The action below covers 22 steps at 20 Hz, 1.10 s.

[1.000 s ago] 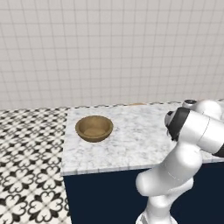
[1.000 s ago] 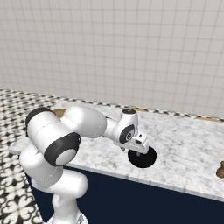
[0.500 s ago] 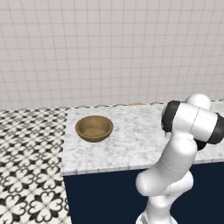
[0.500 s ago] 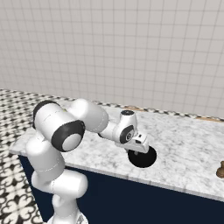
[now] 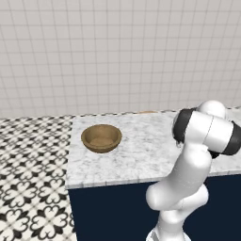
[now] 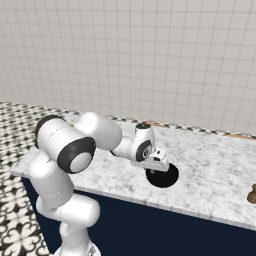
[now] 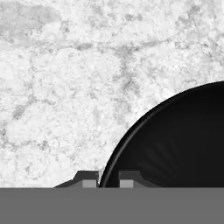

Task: Pick up the bowls on the counter and stack them on top of one another in the open cabinet. Place the smaller bowl on top of the larger bowl.

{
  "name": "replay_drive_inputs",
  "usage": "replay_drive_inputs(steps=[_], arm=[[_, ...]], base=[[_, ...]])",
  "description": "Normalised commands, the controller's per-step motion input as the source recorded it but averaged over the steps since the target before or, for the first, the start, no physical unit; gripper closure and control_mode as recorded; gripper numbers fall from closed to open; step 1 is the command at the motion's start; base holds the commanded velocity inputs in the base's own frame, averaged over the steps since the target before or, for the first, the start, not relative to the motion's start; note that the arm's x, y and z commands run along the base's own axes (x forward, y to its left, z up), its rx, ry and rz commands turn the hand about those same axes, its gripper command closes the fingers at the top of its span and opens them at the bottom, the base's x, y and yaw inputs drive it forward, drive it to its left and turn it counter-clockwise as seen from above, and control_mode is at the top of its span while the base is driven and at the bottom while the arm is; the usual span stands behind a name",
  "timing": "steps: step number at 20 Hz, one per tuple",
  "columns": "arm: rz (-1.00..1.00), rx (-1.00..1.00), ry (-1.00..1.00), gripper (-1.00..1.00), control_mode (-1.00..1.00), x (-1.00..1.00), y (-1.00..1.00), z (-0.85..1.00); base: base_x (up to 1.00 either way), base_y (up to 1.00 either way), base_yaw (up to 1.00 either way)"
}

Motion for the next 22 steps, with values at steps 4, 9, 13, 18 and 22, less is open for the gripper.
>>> replay_drive_inputs(steps=[4,9,13,18,22], arm=[[0.31,-0.08,-0.32,1.00,-1.00,-0.37,0.55,0.93],[0.42,-0.21,-0.05,1.00,-1.00,-0.03,0.96,1.00],[0.44,-0.23,-0.01,1.00,-1.00,0.00,1.00,1.00],[0.47,-0.20,0.01,1.00,-1.00,0.00,1.00,0.97],[0.48,-0.08,0.13,1.00,-1.00,0.01,1.00,0.98]], base=[[0.00,0.00,0.00],[0.00,0.00,0.00],[0.00,0.00,0.00],[0.00,0.00,0.00],[0.00,0.00,0.00]])
